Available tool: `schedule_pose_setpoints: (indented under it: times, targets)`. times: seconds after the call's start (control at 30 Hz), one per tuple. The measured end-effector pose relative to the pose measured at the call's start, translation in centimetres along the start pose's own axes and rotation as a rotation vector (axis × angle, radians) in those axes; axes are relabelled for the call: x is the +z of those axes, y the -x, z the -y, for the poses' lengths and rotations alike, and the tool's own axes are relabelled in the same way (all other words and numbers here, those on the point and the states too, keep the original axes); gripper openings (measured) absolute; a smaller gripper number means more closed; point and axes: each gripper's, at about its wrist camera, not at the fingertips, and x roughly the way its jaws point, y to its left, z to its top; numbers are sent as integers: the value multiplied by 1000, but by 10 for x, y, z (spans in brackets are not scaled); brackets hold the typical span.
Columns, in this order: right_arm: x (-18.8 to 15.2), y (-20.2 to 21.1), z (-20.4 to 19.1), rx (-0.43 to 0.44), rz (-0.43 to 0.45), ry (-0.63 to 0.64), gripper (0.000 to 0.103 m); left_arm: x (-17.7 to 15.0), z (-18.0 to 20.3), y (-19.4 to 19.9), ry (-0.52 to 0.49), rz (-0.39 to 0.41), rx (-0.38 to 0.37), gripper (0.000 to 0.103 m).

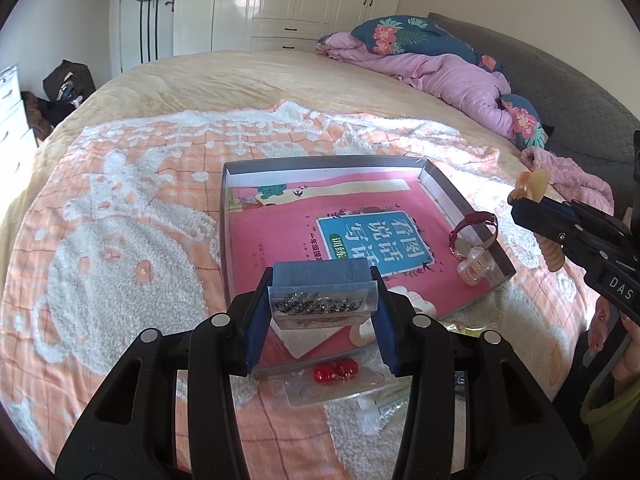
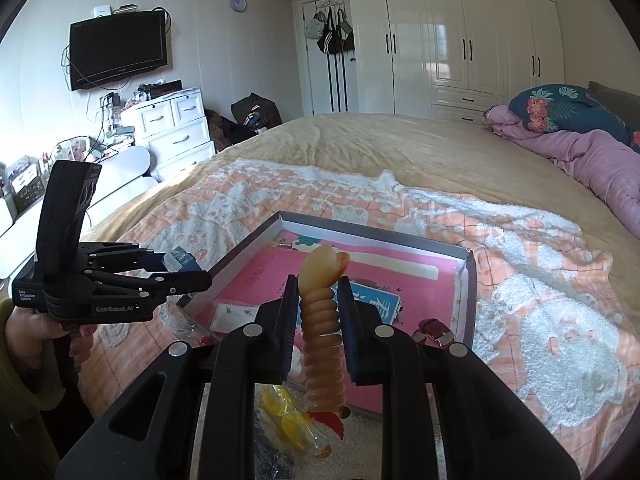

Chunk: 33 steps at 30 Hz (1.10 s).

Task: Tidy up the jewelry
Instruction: 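Carry the box and spiral into the grey tray and open both tools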

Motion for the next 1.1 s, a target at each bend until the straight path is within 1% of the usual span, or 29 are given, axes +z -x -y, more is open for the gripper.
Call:
schedule_pose_setpoints:
  times: [0.23,0.37,0.67,0.87,1.1]
  targets:
    - [1,-19,6,14,-25,-19,19,4,-6,-18,7,-22,8,37]
    - [-1,-36,8,25,-55,-34,19,3,-9,-28,14,-34,3,37]
    - [-21,-68,13,13,-126,-66,19,-4,-13,-52,6,-81,6,37]
    - [-35,-84,20,2,-173,-88,19,-5,-14,-57,4,-90,6,37]
    - [-43,-89,22,1,-194,-104,19,-5,-15,-58,5,-90,6,37]
